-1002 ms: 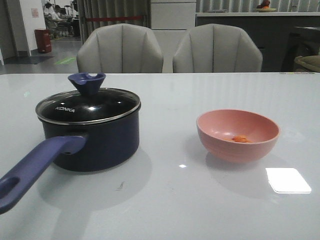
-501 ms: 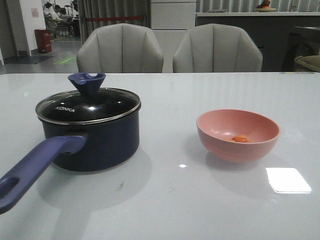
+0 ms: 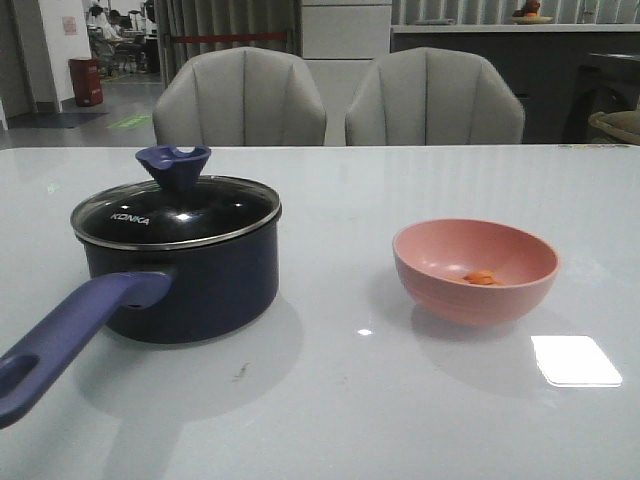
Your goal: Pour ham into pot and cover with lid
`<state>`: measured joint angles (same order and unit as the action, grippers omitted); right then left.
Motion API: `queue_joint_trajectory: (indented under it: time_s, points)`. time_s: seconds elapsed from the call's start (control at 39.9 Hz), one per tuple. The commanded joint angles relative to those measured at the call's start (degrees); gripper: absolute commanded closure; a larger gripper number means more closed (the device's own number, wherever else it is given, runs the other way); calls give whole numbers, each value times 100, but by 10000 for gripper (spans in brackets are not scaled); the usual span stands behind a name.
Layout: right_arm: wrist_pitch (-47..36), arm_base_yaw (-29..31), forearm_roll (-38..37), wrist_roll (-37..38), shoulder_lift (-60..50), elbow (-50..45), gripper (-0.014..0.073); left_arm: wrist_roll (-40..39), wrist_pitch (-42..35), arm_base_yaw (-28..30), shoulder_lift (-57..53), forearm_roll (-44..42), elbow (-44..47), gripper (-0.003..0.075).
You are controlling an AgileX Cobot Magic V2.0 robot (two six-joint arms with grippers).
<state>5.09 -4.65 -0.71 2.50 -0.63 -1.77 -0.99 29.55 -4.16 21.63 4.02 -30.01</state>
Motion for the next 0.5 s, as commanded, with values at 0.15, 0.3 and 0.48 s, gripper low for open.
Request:
queue_joint_trajectory:
  time_s: [0.15,0.3,0.48]
  points:
    - [-509,28,-21,-4,-104,54,445,5,-405,-35,245,121,-134,582]
    - [-509,28,-21,-4,-104,54,445,5,-384,-35,384,79,-134,517]
    - [-509,28,-21,-4,-104,54,445,5,-331,-35,449,79,-134,281]
